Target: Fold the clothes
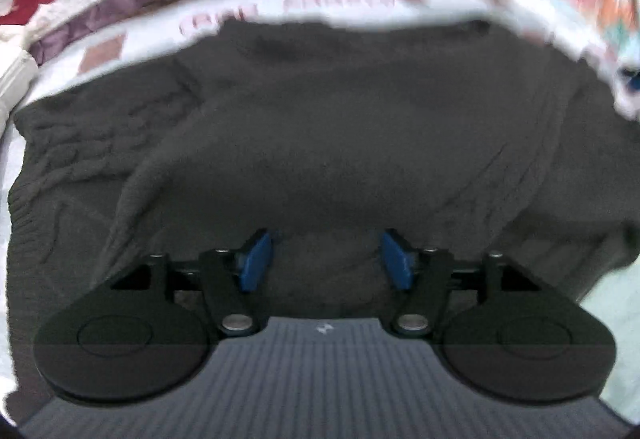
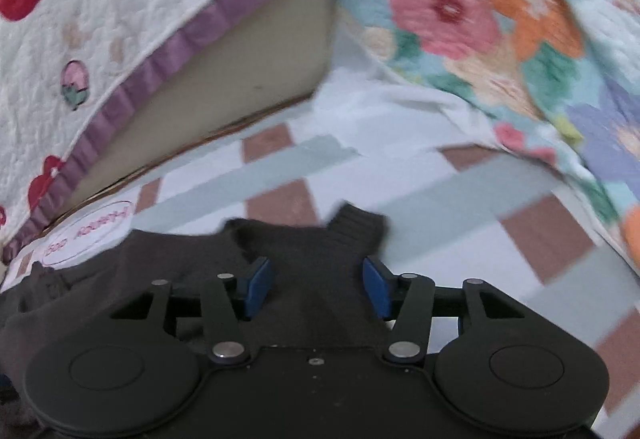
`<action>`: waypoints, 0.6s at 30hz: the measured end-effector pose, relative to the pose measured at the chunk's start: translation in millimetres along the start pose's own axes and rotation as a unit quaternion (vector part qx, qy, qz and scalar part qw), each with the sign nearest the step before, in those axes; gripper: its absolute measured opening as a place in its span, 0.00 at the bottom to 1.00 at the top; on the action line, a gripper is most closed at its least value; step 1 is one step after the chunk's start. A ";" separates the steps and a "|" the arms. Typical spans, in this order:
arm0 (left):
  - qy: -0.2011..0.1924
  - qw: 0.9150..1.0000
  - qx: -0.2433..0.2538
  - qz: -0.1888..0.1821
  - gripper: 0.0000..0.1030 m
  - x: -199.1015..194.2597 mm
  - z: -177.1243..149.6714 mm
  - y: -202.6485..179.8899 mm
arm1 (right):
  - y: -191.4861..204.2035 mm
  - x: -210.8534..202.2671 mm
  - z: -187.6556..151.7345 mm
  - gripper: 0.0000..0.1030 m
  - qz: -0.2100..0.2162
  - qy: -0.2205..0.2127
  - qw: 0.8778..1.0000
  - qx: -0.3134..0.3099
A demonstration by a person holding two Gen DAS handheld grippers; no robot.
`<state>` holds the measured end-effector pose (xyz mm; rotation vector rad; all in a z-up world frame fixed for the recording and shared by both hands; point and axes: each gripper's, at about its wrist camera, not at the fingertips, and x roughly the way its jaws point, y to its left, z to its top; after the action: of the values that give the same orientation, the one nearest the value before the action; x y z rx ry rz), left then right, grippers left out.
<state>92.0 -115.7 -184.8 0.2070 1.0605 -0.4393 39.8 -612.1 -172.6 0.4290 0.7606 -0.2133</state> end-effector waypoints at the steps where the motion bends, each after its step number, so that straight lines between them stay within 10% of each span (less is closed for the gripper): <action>1: 0.003 1.000 0.001 0.002 0.61 -0.9 2.9 -1.3 | -7.3 -3.5 -3.2 0.55 -0.008 0.005 1.000 0.010; 6: 0.039 0.997 -0.071 -0.016 0.61 -9.7 13.3 2.9 | -38.8 -29.2 -34.7 0.55 -0.004 0.038 0.994 0.100; 16: -0.091 0.977 0.009 -0.193 0.62 -19.5 52.2 -108.6 | -59.3 -21.2 -72.9 0.59 0.047 0.014 0.979 0.198; 18: -0.115 0.977 0.034 -0.178 0.62 -11.5 56.6 -128.1 | -50.4 -13.3 -72.1 0.55 0.052 -0.008 0.986 0.157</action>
<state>75.4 -248.5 -141.9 0.0239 0.8551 -0.8046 -31.4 -624.2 -224.7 0.7628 0.6893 -0.2400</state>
